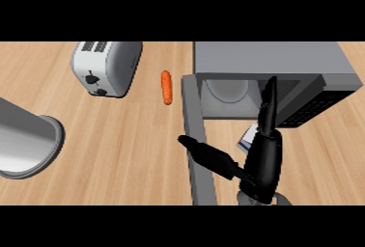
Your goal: Pick up the milk, place it into the microwave and close the microwave
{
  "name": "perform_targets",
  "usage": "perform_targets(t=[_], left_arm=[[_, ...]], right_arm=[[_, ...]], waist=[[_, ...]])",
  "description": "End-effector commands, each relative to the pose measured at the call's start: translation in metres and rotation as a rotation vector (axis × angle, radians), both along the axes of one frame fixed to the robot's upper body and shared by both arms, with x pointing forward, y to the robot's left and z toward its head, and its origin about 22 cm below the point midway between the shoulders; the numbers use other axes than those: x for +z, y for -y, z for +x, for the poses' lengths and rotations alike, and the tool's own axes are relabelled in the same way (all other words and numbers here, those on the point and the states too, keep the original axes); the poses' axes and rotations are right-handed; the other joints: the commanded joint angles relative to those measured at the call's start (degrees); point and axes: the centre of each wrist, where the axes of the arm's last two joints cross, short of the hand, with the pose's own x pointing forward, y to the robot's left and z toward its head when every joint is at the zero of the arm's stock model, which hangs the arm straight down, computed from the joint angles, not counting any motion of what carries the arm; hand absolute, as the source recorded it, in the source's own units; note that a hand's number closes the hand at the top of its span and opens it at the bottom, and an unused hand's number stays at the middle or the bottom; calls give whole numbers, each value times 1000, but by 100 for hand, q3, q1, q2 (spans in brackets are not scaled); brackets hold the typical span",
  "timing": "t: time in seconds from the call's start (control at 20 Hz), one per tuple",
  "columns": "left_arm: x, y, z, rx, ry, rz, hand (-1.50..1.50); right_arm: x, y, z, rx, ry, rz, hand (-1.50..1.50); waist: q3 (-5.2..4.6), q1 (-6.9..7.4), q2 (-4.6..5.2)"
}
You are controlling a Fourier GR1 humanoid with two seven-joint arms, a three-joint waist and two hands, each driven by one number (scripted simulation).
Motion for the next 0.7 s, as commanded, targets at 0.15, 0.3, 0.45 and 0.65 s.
perform_targets(t=[0.15,0.3,0.45,0.65], left_arm=[[1,-17,-22,3,21,2,-150],[10,-10,-30,14,16,11,-150],[6,-11,-31,11,20,5,-150],[-3,-9,-36,17,3,19,-150]], right_arm=[[-37,23,5,-33,-54,12,-150],[-51,15,-4,-53,-64,11,-150],[-59,34,20,-103,-74,56,-150],[-84,43,0,-130,-122,17,-150]], waist=[[4,6,14],[4,-9,10],[6,10,19],[4,-14,11]])
